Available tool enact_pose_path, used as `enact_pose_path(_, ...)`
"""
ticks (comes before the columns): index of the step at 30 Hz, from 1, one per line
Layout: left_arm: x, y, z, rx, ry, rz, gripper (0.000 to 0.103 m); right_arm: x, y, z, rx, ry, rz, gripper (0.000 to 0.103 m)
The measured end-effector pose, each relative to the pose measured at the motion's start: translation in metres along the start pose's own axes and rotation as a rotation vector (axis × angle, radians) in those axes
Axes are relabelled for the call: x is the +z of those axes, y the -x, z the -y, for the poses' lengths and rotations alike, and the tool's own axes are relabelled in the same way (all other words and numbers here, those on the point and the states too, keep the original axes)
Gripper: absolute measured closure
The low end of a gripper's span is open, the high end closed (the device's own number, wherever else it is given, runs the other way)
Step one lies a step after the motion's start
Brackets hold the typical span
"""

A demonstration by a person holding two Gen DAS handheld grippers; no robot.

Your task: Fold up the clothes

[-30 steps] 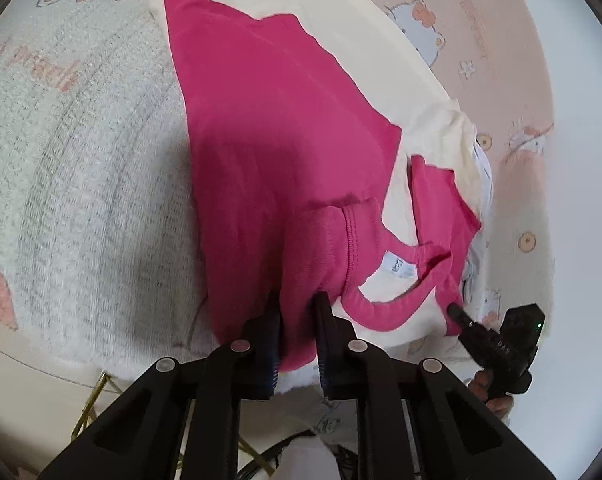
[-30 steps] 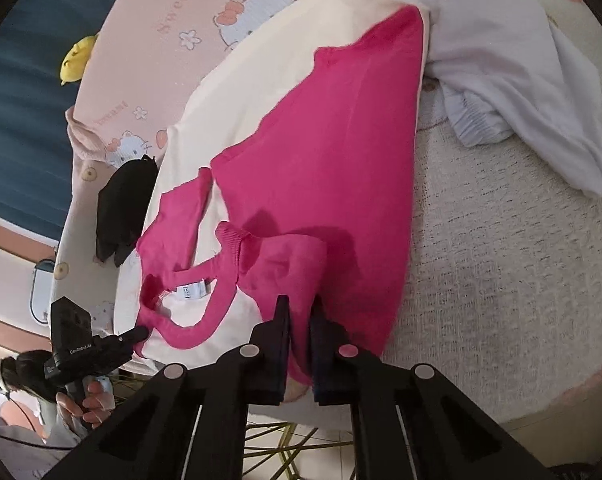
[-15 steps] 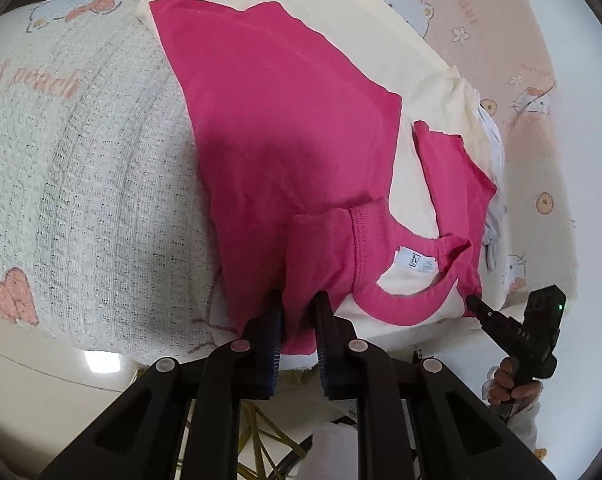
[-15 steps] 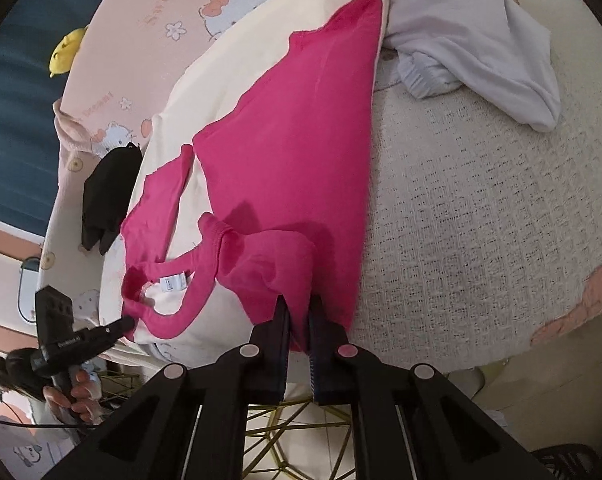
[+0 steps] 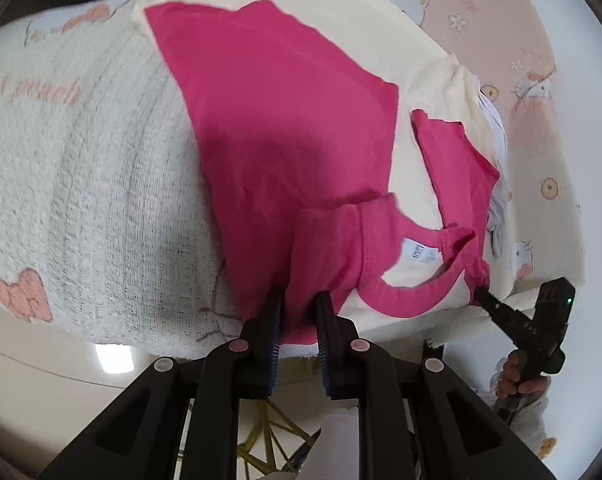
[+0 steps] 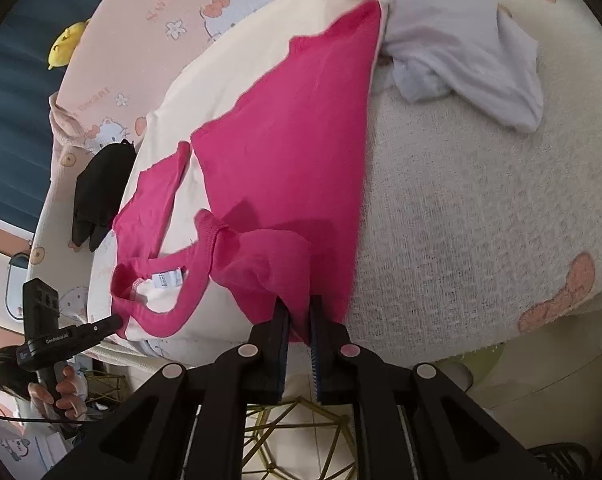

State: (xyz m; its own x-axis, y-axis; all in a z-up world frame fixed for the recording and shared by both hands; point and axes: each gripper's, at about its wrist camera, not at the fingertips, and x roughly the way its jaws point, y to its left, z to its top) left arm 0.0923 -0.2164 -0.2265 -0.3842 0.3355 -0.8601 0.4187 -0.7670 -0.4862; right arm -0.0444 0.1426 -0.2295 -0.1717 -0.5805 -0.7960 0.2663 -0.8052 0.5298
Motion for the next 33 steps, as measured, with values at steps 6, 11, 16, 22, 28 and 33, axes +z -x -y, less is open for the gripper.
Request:
enact_pose_path(6, 0.012, 0.015, 0.007, -0.045, -0.004, 0.028, 0.088, 0.008, 0.014, -0.007, 0.001, 0.001, 0.087, 0.06)
enact_pose_path(11, 0.016, 0.016, 0.0, -0.038, 0.026, 0.028, 0.088, 0.014, 0.012, 0.0, 0.01, -0.045, 0.093, 0.06)
enact_pose_path(16, 0.018, 0.02, -0.006, -0.169, 0.103, 0.037, 0.084, 0.016, 0.009, -0.002, 0.023, -0.024, 0.097, 0.06)
enact_pose_path(22, 0.022, 0.015, 0.002, -0.197, 0.083, 0.065, 0.035, 0.019, 0.001, 0.002, 0.103, -0.076, 0.086, 0.06)
enact_pose_path(28, 0.028, -0.004, -0.003, -0.113, 0.088, 0.038, 0.035, 0.019, -0.004, 0.008, 0.108, -0.122, 0.102, 0.06)
enact_pose_path(33, 0.023, -0.006, -0.008, -0.122, 0.09, 0.046, 0.053, 0.017, -0.007, 0.01, 0.132, -0.134, 0.106, 0.061)
